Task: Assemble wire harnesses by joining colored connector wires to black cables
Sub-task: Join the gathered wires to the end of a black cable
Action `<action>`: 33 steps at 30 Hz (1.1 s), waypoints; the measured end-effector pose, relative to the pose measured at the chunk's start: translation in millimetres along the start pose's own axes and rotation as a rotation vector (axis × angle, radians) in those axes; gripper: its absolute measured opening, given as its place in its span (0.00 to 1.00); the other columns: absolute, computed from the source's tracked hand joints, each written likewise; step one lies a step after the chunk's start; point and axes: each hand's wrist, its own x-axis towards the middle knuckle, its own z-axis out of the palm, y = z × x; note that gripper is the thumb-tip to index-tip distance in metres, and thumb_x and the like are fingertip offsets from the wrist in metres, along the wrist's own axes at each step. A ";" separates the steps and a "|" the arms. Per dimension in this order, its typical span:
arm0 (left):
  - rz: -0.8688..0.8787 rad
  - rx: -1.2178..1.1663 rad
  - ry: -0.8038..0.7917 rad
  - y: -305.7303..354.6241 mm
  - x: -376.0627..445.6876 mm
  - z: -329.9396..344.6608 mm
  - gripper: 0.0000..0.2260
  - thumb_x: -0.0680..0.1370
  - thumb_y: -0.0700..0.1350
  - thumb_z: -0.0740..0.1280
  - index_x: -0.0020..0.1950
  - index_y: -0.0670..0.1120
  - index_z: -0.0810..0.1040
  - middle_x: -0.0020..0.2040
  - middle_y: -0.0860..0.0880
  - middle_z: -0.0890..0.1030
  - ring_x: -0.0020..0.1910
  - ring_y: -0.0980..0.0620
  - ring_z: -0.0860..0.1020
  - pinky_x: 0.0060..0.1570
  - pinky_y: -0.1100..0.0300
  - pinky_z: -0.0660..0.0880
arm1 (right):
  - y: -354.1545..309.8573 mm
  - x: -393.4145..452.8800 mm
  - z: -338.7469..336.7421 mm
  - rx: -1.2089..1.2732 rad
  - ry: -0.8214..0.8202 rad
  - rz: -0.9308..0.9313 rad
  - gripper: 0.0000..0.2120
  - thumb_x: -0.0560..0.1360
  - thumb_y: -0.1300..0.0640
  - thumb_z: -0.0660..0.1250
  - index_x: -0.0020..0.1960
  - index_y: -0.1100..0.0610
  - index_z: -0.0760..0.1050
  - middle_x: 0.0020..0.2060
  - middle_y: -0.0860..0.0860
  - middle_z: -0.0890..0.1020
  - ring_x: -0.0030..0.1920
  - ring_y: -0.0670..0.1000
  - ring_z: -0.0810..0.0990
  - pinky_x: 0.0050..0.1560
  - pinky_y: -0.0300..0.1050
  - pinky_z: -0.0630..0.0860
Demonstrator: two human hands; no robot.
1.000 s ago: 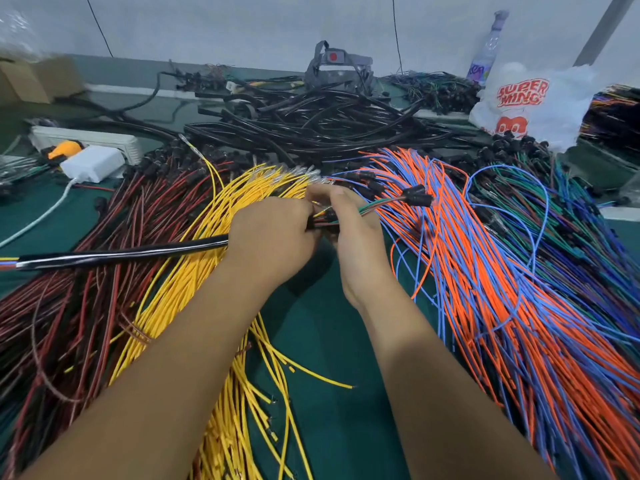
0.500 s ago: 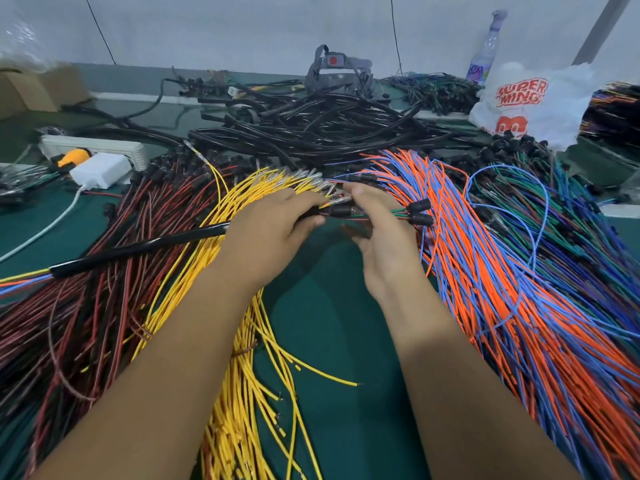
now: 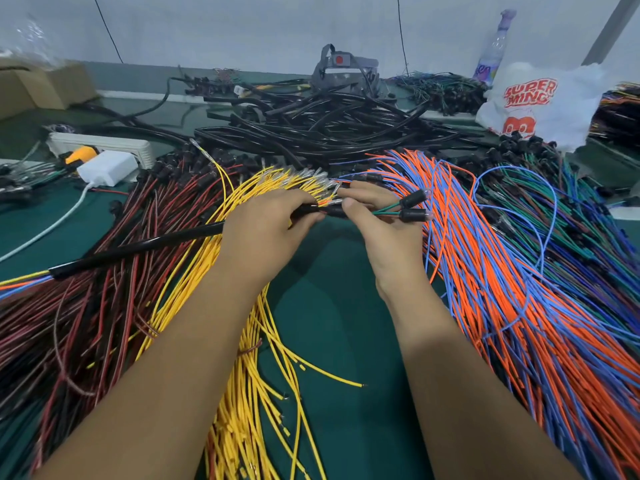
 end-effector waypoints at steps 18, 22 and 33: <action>0.093 -0.026 -0.083 -2.7 -1.6 -2.5 0.06 0.77 0.52 0.68 0.52 0.54 0.82 0.44 0.54 0.81 0.44 0.51 0.78 0.37 0.50 0.78 | 9.2 3.4 2.0 -0.042 0.046 -0.034 0.20 0.69 0.74 0.67 0.31 0.50 0.78 0.36 0.43 0.80 0.42 0.39 0.79 0.48 0.34 0.73; 0.134 -0.007 -0.074 -1.4 -1.7 -2.5 0.06 0.77 0.51 0.68 0.52 0.53 0.82 0.44 0.53 0.81 0.43 0.50 0.78 0.36 0.50 0.77 | 6.5 1.4 6.2 -0.062 0.034 -0.026 0.17 0.70 0.73 0.66 0.33 0.52 0.77 0.33 0.45 0.79 0.38 0.41 0.77 0.45 0.36 0.74; 0.060 0.216 -0.366 -13.1 7.9 -26.4 0.13 0.79 0.59 0.60 0.60 0.56 0.75 0.52 0.55 0.76 0.55 0.52 0.71 0.47 0.55 0.72 | 0.8 2.8 2.4 0.252 0.145 0.172 0.14 0.74 0.72 0.64 0.36 0.57 0.77 0.30 0.46 0.81 0.33 0.44 0.80 0.32 0.36 0.75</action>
